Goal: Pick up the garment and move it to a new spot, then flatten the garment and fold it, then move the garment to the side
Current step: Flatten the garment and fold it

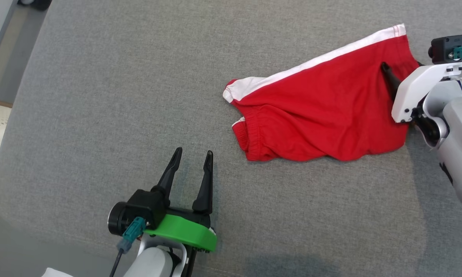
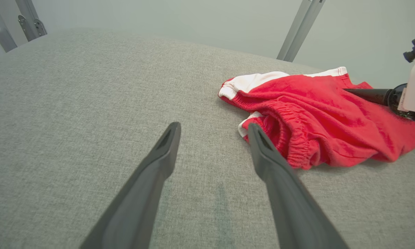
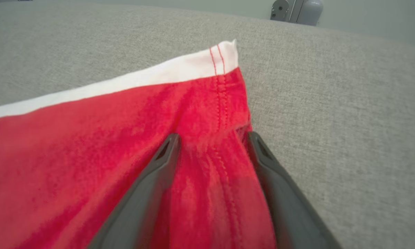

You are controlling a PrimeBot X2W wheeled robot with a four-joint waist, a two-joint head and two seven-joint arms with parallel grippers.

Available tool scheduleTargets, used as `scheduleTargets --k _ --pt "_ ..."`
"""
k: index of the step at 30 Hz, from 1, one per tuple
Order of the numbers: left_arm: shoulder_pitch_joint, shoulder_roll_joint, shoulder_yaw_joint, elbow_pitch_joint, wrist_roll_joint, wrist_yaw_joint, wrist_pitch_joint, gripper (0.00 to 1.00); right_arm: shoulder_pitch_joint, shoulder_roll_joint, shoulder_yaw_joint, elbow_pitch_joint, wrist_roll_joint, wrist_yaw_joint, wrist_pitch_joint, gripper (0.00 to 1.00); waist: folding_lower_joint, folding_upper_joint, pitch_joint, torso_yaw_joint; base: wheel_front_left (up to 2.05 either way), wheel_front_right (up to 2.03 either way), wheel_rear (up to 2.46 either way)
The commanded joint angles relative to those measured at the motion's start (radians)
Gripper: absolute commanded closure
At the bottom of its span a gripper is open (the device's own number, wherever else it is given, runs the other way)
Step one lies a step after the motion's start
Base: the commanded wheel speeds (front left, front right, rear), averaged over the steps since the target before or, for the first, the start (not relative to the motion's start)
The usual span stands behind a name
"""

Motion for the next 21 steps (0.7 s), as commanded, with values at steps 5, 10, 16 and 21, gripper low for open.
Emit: scheduleTargets --k 5,10,16,21 --pt "0.001 -0.022 0.023 0.012 0.025 -0.022 -0.002 0.0 -0.013 0.002 0.009 0.071 -0.025 -0.001 0.026 0.0 0.0001 -0.0001 0.038 0.032 0.0 0.0 0.0" --pt "0.011 -0.031 0.046 0.021 0.034 -0.034 -0.002 0.0 -0.016 0.018 0.014 0.122 -0.033 -0.002 0.069 0.0 0.0001 -0.0001 0.03 0.018 0.0 0.0 0.0" --pt "0.031 -0.038 0.085 0.027 0.046 -0.041 -0.002 0.0 0.012 0.042 0.003 0.133 -0.003 -0.002 0.05 1.0 0.0001 -0.0001 -0.009 -0.039 0.0 0.0 0.0" --pt "0.076 -0.026 0.127 0.041 0.052 -0.045 -0.002 0.0 0.078 0.071 -0.005 0.107 0.035 -0.002 -0.007 1.0 0.0001 -0.0001 -0.096 -0.129 0.0 0.0 0.0"
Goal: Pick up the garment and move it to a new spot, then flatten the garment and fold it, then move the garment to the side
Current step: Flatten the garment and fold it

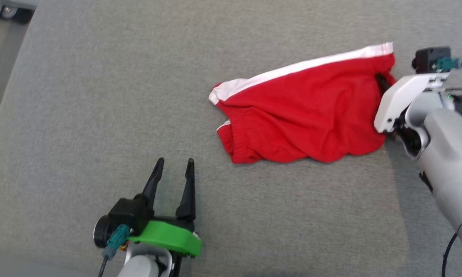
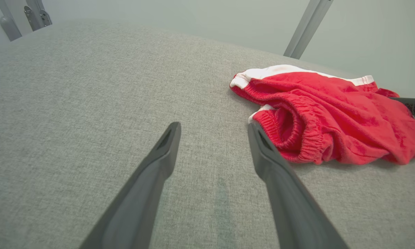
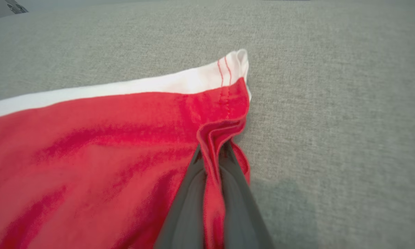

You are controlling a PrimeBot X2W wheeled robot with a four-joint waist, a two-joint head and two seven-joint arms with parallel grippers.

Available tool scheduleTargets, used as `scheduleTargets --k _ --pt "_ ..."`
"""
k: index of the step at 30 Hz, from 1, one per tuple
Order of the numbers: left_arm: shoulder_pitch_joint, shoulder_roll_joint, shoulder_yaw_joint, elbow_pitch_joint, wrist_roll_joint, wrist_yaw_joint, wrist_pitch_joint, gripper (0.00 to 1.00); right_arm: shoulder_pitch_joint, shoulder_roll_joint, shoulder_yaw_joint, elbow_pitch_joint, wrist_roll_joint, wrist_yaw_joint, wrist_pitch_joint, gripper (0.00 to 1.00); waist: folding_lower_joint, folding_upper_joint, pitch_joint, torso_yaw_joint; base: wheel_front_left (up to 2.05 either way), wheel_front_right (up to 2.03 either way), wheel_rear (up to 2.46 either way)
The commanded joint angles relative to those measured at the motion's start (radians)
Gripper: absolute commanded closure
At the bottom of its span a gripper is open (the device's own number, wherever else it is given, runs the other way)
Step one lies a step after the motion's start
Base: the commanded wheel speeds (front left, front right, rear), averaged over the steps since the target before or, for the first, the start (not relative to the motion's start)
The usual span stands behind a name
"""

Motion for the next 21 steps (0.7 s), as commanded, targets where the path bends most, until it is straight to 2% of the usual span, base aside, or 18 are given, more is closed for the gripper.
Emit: scheduleTargets --k 1,6,11,16,21 --pt "0.031 0.014 0.015 0.006 0.011 -0.001 -0.002 0.0 0.08 0.003 0.007 0.017 0.012 -0.003 0.0 1.0 0.0 0.0 -0.094 -0.098 0.0 0.0 0.0" --pt "0.097 0.032 0.049 0.009 0.019 0.007 -0.002 0.0 0.161 0.022 0.017 -0.06 0.06 -0.003 -0.032 1.0 0.0 0.0 -0.186 -0.214 0.0 0.0 0.0" --pt "0.143 0.045 0.049 0.004 0.026 0.0 -0.001 0.0 0.239 0.0 0.025 -0.157 0.107 -0.003 -0.037 1.0 0.0 0.0 -0.24 -0.295 0.0 0.0 0.0" --pt "0.151 0.046 0.034 -0.001 0.027 0.0 0.002 0.0 0.29 -0.019 -0.008 -0.179 0.129 -0.002 -0.059 1.0 0.0 0.0 -0.252 -0.314 0.0 0.0 0.0" --pt "0.148 0.047 0.011 -0.006 0.029 -0.01 0.012 0.0 0.305 -0.024 -0.057 -0.141 0.125 -0.002 -0.103 1.0 0.0 0.0 -0.24 -0.291 0.0 0.0 0.0"
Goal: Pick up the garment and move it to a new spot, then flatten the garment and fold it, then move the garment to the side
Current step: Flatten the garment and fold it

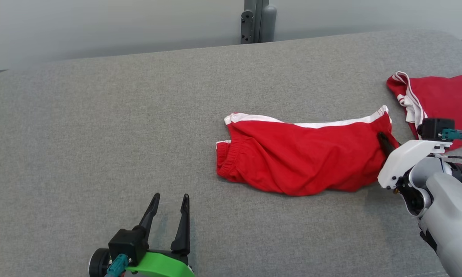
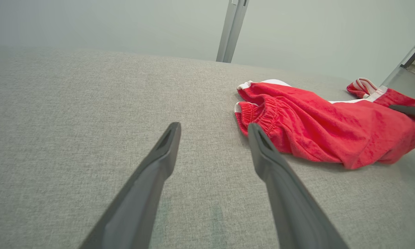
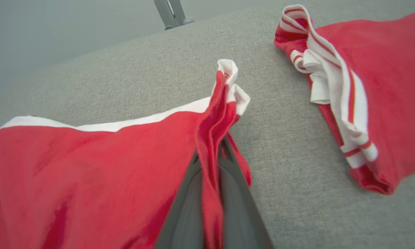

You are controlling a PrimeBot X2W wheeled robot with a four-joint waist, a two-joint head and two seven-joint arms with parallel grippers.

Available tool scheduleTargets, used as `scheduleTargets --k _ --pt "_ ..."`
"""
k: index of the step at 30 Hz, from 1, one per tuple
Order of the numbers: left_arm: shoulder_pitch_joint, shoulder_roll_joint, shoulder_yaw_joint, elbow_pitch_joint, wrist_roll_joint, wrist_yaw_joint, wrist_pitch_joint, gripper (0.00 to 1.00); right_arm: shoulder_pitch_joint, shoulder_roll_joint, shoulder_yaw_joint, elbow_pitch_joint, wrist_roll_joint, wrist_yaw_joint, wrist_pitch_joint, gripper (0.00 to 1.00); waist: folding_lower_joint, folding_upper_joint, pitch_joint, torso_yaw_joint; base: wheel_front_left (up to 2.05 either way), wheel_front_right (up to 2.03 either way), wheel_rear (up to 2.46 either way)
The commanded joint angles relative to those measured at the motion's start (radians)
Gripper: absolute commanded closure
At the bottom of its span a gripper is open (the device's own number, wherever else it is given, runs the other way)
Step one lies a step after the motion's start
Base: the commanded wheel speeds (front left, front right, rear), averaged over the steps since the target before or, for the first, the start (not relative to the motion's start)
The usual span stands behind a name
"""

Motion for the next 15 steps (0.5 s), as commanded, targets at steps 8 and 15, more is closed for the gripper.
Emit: scheduleTargets --k 8,15 --pt "0.011 0.008 -0.009 0.0 -0.005 -0.001 0.006 0.0 -0.011 -0.034 -0.071 0.076 0.007 -0.002 -0.04 1.0 0.0 -0.0001 0.013 0.035 0.0 0.0 0.0" --pt "0.005 0.0 -0.018 0.01 -0.013 -0.005 0.001 0.0 -0.075 -0.119 -0.113 0.112 -0.03 -0.001 -0.03 1.0 0.0 -0.0001 0.013 0.053 0.0 0.0 0.0"
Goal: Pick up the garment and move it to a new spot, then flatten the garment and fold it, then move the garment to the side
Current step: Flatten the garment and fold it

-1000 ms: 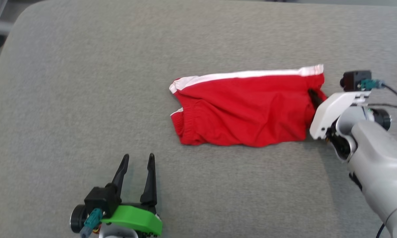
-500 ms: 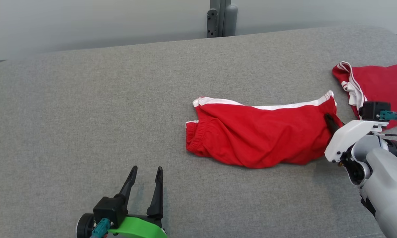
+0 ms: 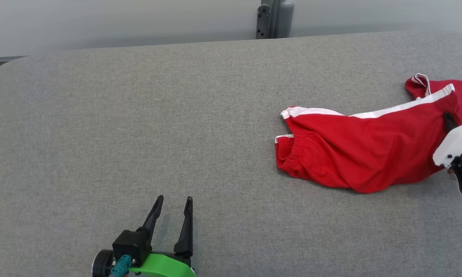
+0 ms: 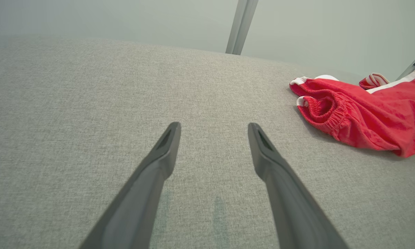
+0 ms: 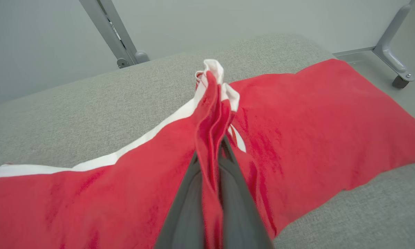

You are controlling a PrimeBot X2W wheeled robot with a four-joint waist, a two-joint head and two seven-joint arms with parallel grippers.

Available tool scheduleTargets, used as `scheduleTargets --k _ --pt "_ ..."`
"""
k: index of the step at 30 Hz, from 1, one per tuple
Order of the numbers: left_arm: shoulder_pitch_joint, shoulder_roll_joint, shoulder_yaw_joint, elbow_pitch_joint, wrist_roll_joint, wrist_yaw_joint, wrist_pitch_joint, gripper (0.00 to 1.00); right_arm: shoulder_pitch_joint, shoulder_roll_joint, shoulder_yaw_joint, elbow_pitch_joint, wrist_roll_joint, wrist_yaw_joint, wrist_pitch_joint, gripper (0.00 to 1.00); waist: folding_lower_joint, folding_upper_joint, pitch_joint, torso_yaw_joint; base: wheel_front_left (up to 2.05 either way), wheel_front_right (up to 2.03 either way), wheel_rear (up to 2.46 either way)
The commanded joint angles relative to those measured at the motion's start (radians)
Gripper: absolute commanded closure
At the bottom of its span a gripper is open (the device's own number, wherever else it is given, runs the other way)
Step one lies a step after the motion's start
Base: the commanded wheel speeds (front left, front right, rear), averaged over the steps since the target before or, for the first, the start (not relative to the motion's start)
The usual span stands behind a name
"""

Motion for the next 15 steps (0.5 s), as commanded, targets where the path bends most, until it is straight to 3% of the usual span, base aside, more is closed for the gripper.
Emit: scheduleTargets --k 1,5,10,13,15 --pt "0.007 -0.002 0.0 0.004 -0.014 -0.005 -0.004 0.0 -0.011 0.007 0.007 -0.007 -0.02 -0.001 0.006 1.0 0.0 0.0 -0.006 0.004 0.0 0.0 0.0" --pt "0.018 -0.016 -0.004 0.013 -0.016 -0.003 -0.01 0.0 -0.027 0.059 0.043 -0.083 -0.059 -0.001 0.037 1.0 0.0 0.0 -0.018 0.007 0.0 0.0 0.0" --pt "0.014 -0.026 -0.01 0.028 -0.019 -0.005 -0.012 0.0 0.006 0.23 0.128 -0.208 -0.127 -0.001 0.103 1.0 0.0 0.0 -0.024 0.005 0.0 0.0 0.0" --pt "-0.007 -0.032 -0.019 0.038 -0.018 -0.011 -0.015 0.0 0.035 0.332 0.164 -0.226 -0.185 -0.001 0.137 1.0 0.0 0.0 -0.023 0.02 0.0 0.0 0.0" --pt "-0.019 -0.035 -0.025 0.046 -0.016 -0.017 -0.015 0.0 0.045 0.363 0.168 -0.207 -0.243 -0.001 0.136 1.0 0.0 0.0 -0.02 0.037 0.0 0.0 0.0"
